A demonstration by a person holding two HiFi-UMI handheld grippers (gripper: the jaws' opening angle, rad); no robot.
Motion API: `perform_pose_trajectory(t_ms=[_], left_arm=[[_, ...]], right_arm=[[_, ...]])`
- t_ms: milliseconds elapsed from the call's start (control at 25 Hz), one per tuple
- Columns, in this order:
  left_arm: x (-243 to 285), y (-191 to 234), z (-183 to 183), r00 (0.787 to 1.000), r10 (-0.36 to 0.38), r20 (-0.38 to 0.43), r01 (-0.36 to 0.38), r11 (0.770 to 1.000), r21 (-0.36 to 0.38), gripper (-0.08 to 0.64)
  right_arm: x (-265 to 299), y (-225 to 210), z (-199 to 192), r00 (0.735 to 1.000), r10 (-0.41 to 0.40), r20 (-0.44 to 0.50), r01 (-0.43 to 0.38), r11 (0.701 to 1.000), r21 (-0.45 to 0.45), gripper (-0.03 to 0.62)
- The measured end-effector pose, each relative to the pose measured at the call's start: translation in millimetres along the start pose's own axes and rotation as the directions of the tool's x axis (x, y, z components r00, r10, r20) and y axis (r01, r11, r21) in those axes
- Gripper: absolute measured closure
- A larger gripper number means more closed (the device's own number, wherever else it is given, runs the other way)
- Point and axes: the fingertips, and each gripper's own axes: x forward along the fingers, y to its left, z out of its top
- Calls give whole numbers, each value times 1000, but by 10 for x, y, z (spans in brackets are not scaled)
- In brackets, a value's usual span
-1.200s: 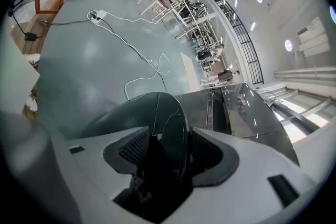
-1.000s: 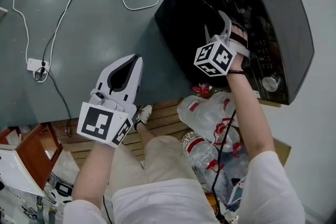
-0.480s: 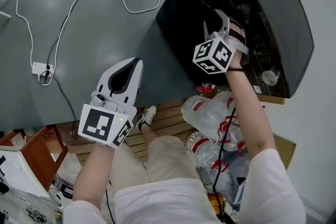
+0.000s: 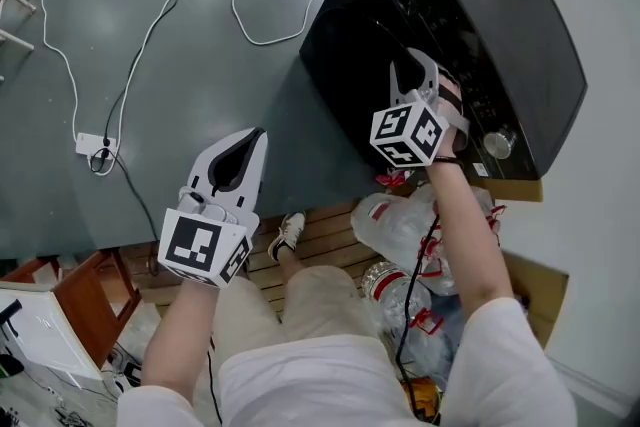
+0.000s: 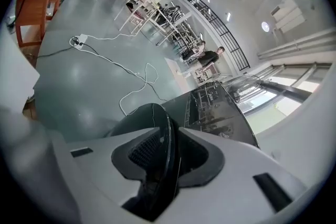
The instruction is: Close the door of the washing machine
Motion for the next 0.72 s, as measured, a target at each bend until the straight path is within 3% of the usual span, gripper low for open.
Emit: perform_pose_trajectory(t_ms=[160,360,520,720], left_arm=[[-146,-26,236,1000,7,5,-7,999,34,557],[-298,-82,542,1000,17,8,-18,997,79,557],[-420,-194,789,1000,12,8,-13,995,96,557],[-604,-382,1187,999,1,48,-4,997,71,557]], right_arm=[[-248,-66,5,1000,-2,-3,3,998,60,555],[-636,-226,151,1000,-1,16,-2,984,180,592],[-922,-369,183,999,34,33,-43,932,359,592],[-1355,-525,253,996,25,88,-65,869,491,592]])
